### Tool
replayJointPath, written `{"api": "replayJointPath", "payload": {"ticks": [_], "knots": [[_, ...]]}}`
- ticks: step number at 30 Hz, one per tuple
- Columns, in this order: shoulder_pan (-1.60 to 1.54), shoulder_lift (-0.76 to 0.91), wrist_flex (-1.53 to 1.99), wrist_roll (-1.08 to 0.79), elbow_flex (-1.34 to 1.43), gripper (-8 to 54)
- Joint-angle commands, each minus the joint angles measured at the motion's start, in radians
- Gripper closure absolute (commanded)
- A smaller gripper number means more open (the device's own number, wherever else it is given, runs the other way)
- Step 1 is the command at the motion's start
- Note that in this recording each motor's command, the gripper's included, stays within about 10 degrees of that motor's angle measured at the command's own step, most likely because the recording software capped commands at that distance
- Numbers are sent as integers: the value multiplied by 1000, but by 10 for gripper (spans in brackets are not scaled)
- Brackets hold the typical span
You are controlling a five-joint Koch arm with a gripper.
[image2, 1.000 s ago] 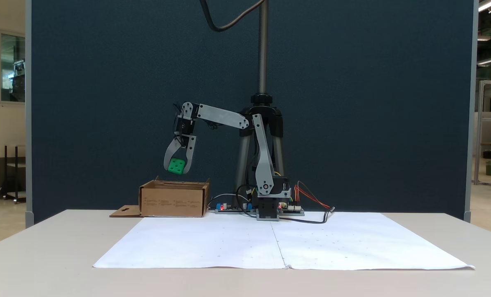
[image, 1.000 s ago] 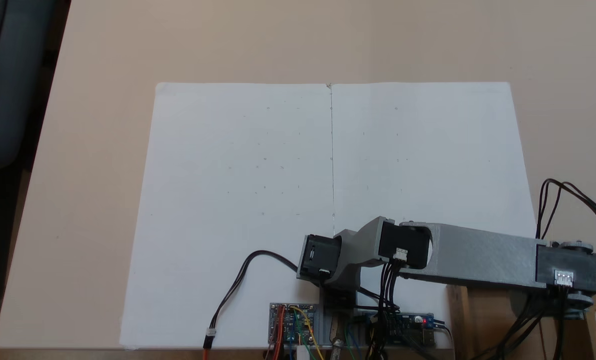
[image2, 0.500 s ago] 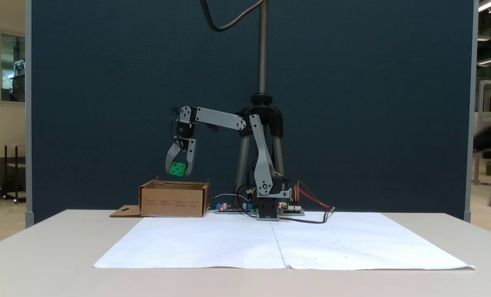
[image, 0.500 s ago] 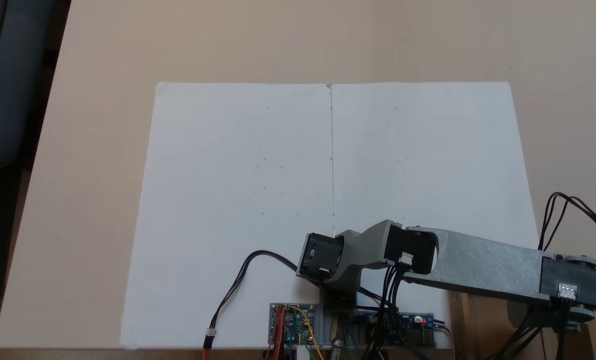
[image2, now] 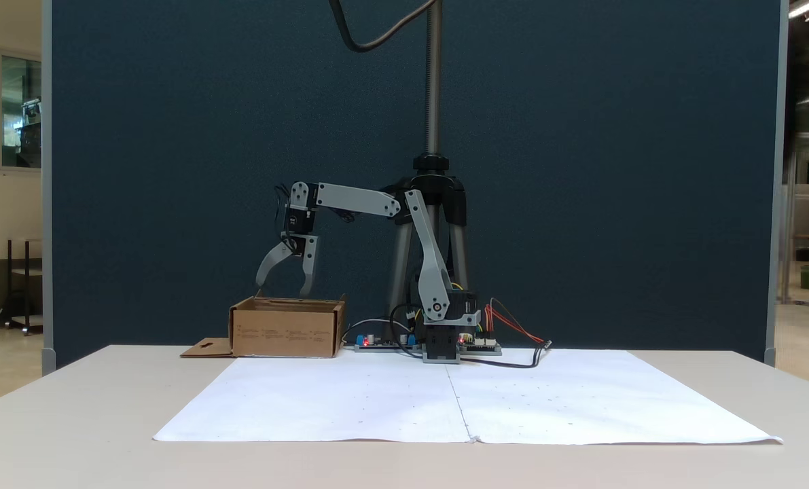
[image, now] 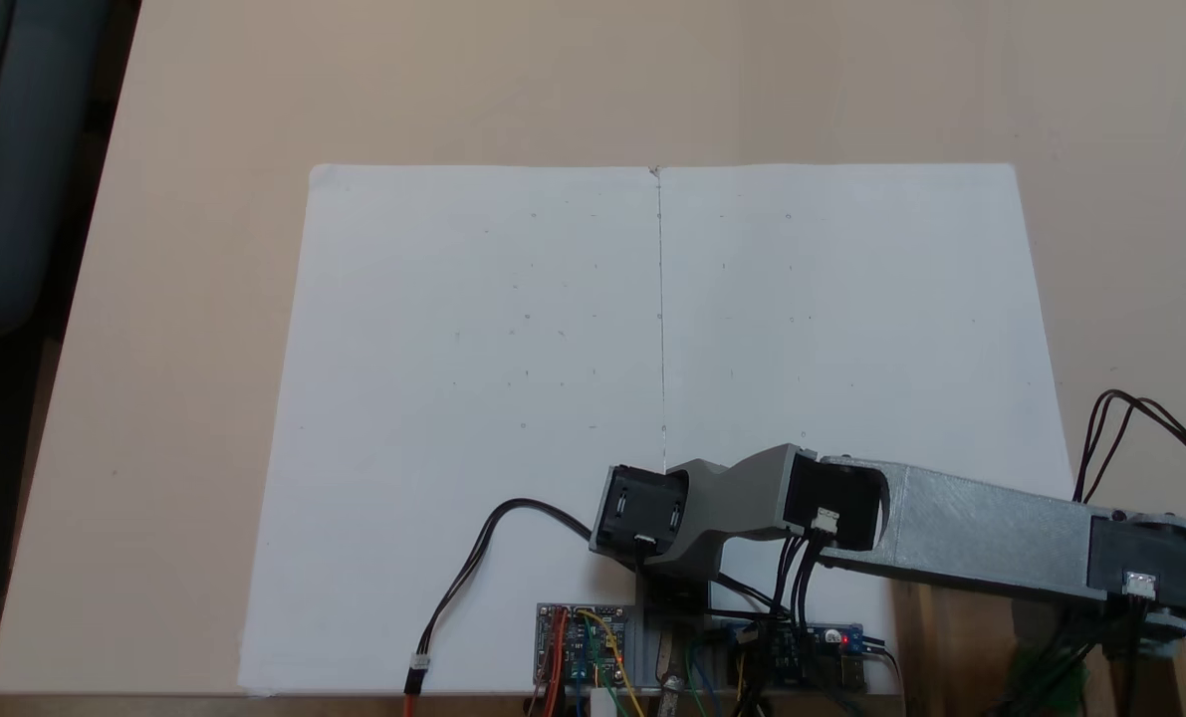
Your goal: Grasp a green dice and put it in the bin.
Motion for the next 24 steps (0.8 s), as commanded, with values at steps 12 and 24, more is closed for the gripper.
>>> {"api": "replayJointPath", "payload": {"ticks": [12,24], "knots": [[-911,302,-244,342,-97,15],[-1618,314,-368,341,-44,11]]}}
